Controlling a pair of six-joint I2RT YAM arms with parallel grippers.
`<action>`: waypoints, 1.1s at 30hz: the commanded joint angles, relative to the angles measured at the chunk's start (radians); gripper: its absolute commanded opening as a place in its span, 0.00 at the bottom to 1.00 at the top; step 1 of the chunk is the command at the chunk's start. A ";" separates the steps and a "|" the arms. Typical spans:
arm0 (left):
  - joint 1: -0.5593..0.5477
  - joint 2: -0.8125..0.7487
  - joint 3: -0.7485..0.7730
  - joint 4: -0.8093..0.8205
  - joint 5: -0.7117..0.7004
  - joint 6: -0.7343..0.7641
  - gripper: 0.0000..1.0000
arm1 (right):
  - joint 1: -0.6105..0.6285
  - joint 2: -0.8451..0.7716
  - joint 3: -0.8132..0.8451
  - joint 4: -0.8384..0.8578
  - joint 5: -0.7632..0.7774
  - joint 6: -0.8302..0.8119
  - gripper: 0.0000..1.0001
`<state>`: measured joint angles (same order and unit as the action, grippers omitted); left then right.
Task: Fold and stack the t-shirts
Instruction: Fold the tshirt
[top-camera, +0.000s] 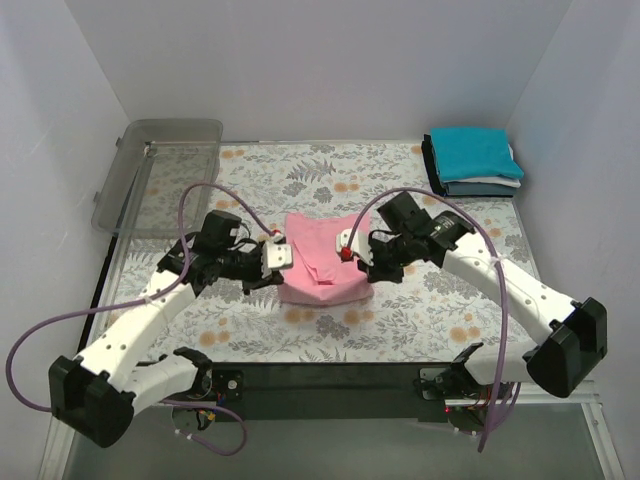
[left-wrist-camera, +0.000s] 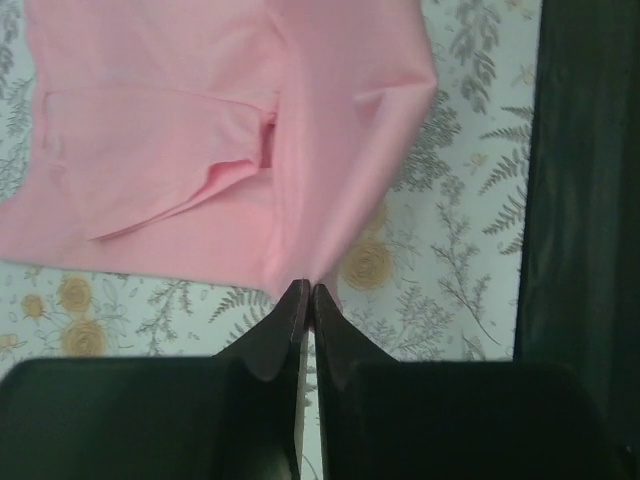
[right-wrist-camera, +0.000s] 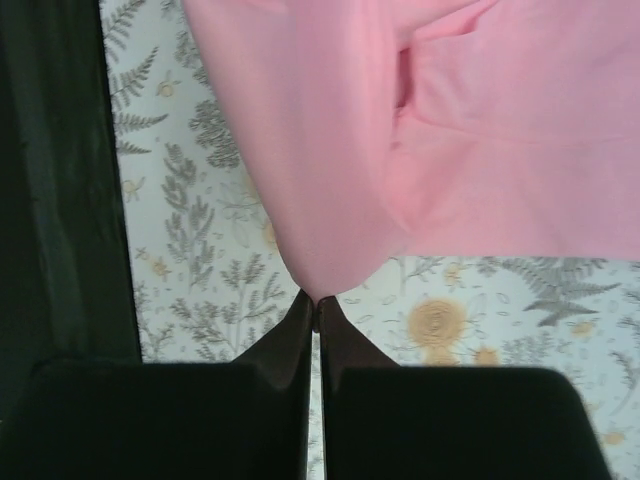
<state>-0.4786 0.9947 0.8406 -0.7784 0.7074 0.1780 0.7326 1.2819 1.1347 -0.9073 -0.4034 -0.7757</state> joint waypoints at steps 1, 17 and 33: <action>0.063 0.146 0.113 0.071 0.003 -0.081 0.00 | -0.059 0.071 0.100 -0.047 -0.017 -0.100 0.01; 0.209 0.889 0.538 0.353 -0.057 -0.133 0.00 | -0.298 0.778 0.577 -0.038 0.017 -0.287 0.01; 0.115 0.660 0.138 0.286 -0.094 -0.163 0.00 | -0.181 0.614 0.122 0.139 -0.075 -0.136 0.01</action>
<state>-0.3428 1.7840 1.0447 -0.4213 0.6006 0.0193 0.4866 1.9678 1.3785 -0.7574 -0.4145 -0.9623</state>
